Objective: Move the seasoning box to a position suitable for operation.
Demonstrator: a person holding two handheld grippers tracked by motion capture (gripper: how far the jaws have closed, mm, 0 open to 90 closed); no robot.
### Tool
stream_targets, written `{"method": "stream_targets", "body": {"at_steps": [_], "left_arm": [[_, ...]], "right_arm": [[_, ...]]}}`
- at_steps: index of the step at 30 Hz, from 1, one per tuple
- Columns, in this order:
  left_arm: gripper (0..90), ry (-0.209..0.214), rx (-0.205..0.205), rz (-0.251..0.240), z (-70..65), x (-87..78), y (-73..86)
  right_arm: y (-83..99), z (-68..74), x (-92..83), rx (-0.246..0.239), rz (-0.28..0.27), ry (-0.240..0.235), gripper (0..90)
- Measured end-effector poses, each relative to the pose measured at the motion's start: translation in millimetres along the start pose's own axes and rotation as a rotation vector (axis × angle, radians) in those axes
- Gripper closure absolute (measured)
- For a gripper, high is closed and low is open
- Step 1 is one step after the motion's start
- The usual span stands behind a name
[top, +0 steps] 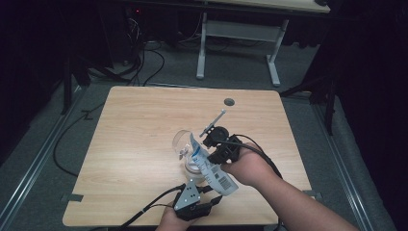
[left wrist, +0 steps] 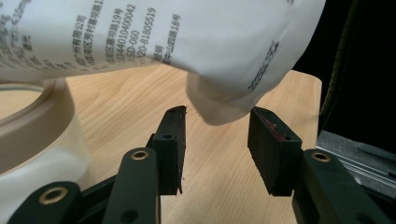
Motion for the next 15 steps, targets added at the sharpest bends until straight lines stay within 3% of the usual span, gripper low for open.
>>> {"method": "stream_targets", "body": {"at_steps": [15], "left_arm": [[55.5,0.005,0.007,0.004,0.7,0.4,1.8]], "right_arm": [[0.0,-0.7,0.2,0.013,-0.005,0.011,90.0]]}}
Point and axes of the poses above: each handheld gripper's, and its own axes: x roughly forward along the jaws, y roughly out of its underside, z roughly to its left, the point moved 2 cm from there along x, roughly forward along the jaws, and after that the axes turned 9 degrees about -x, right-handed, at the moved point
